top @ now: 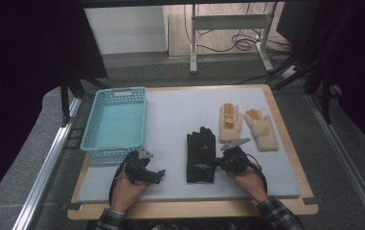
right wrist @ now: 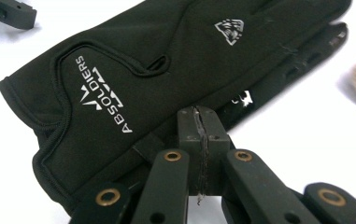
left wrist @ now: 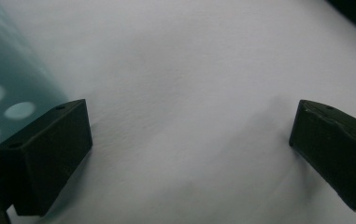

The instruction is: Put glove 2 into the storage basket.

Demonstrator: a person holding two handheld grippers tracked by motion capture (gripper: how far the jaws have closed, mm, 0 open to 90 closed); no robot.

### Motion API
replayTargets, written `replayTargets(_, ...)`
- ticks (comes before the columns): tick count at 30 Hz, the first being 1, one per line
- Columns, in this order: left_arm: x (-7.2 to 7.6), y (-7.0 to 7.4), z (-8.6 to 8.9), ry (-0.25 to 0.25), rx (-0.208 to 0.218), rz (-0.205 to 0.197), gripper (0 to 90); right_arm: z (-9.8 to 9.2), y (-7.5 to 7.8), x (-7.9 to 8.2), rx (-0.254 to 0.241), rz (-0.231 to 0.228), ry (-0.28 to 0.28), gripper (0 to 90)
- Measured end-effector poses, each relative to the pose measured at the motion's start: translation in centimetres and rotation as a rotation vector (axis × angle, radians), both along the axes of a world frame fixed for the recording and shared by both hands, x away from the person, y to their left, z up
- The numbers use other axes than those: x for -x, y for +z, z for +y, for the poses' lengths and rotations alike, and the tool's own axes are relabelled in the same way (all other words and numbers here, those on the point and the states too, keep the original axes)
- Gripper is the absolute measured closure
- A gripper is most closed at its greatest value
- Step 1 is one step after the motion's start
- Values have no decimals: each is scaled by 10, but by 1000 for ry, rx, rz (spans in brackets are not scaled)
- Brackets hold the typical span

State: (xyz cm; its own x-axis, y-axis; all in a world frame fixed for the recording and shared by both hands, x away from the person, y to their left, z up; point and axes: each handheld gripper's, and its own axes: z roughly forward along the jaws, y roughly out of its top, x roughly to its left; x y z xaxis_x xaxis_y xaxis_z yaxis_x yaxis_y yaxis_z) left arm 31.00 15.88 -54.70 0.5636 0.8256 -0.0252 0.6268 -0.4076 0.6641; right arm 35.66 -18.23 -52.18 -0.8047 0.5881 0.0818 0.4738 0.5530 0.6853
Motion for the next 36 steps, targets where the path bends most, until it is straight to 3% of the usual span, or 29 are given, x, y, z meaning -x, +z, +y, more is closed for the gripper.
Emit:
replayTargets(9, -1, -2, 7, -29, 20, -2, 3, 20, -4, 3, -33, 17, 38, 881)
replayTargets(15, -1, -3, 8, -36, 25, -12, 0, 55, -7, 4, -41, 5, 93, 866)
replayTargets(19, -1, -4, 8, -36, 26, -12, 0, 64, -2, 5, -32, -7, 121, 827)
replayTargets(25, -1, -4, 8, -35, 30, -13, 0, 36, 11, -3, -44, -48, 41, 762)
replayTargets(36, -1, -4, 9, -38, 31, -15, 0, -15, 10, -5, -25, -82, -82, 549)
